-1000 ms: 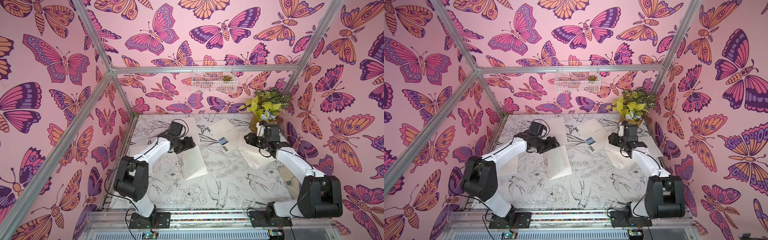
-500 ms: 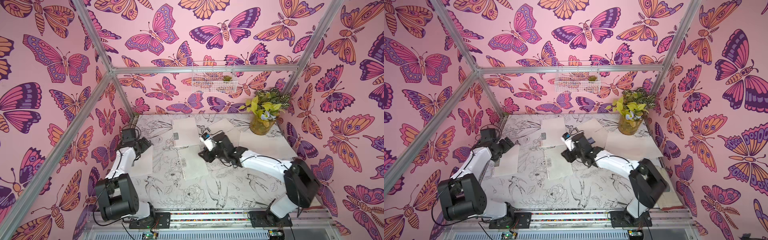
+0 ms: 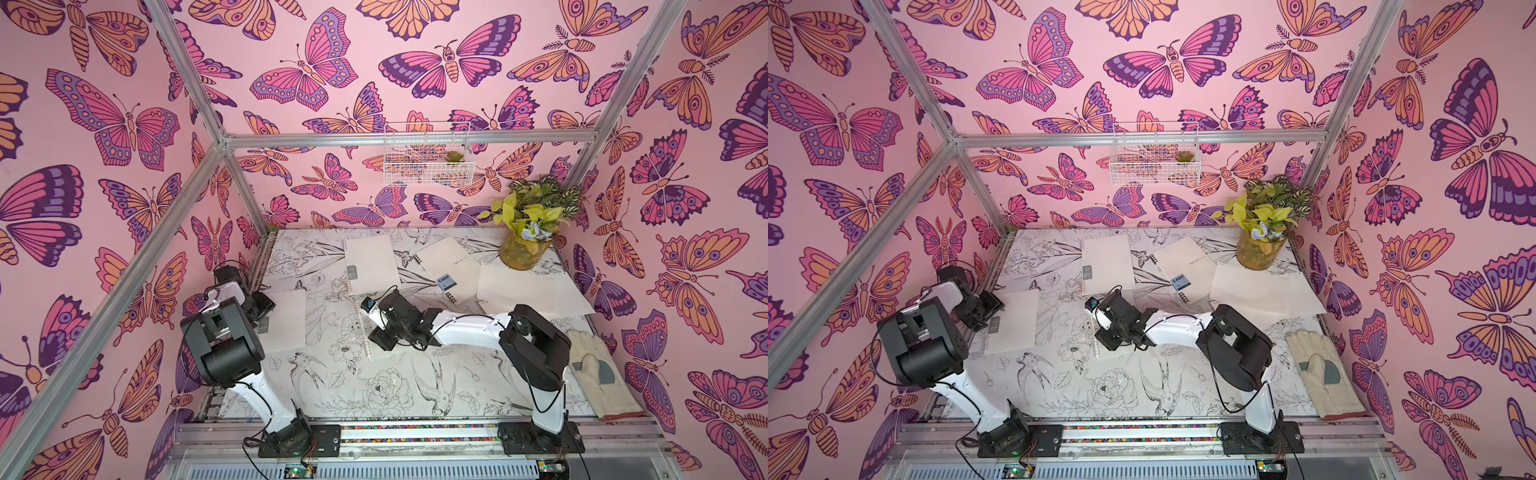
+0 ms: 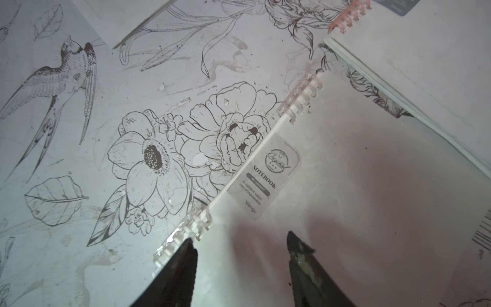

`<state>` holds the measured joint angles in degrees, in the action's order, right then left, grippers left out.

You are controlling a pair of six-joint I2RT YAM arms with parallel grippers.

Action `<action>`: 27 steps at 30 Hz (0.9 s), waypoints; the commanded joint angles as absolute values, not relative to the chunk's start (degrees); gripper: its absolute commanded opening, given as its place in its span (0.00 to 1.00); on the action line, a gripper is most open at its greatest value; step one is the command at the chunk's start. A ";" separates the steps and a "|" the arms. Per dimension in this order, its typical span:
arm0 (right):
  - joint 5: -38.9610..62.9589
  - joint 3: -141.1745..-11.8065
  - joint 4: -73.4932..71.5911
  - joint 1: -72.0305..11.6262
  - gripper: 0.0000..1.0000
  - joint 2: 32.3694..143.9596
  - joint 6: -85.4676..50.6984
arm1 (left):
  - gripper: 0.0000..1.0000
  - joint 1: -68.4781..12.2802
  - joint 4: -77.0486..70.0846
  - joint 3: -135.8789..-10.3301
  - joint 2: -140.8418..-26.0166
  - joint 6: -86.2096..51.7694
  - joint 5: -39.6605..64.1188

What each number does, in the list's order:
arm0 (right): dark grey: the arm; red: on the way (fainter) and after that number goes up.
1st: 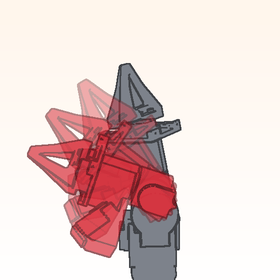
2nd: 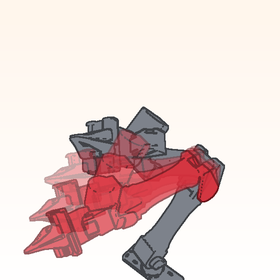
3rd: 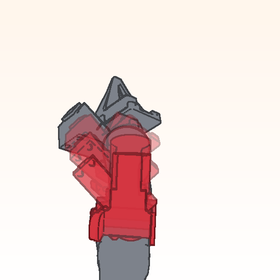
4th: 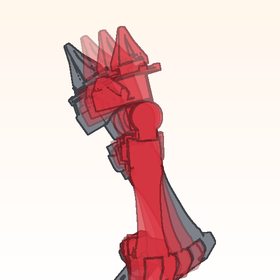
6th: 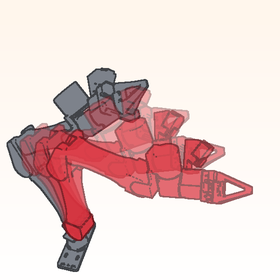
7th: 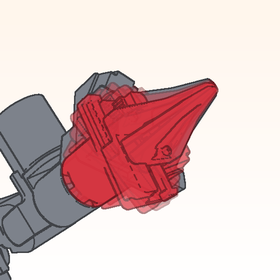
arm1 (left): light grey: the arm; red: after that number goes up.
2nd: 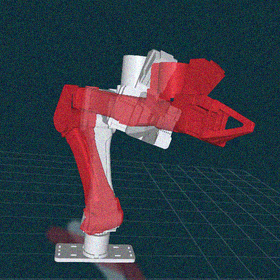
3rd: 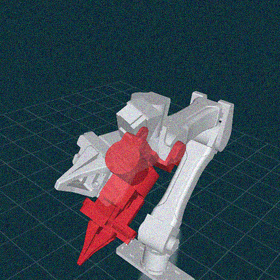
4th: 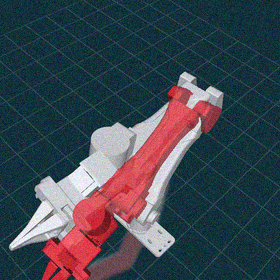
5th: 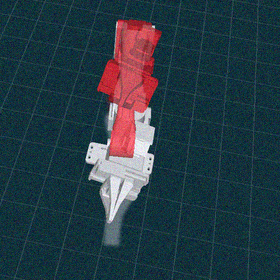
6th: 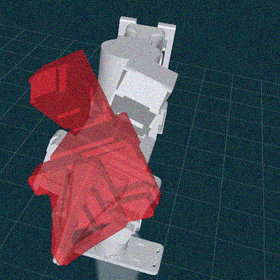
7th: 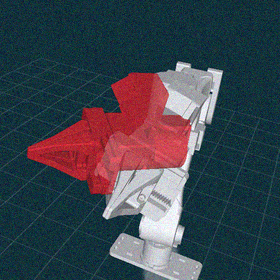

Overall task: Tear off pages from different notebooks
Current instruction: Adjust the notebook at the center of the board.

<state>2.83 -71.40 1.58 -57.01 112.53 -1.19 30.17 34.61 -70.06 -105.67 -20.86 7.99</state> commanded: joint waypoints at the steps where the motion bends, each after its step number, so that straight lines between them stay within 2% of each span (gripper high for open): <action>1: -0.24 -74.19 0.83 -59.76 0.59 115.22 0.06 | 0.70 29.59 38.02 -69.90 -103.66 -18.77 8.91; 8: -7.83 -81.25 7.10 -61.72 0.65 122.21 1.53 | 0.69 27.31 39.11 -66.70 -100.92 -18.69 7.18; 16: -24.08 -77.33 11.81 -61.30 0.61 121.56 0.77 | 0.68 23.05 39.27 -60.29 -97.18 -19.03 3.67; 22: -22.70 -69.97 11.80 -54.48 0.59 115.68 -2.55 | 0.70 19.96 39.23 -57.93 -96.23 -19.54 2.37; 27: -19.32 -65.60 9.09 -53.20 0.59 109.55 -1.68 | 0.80 21.52 40.39 -60.47 -93.77 -19.60 -2.76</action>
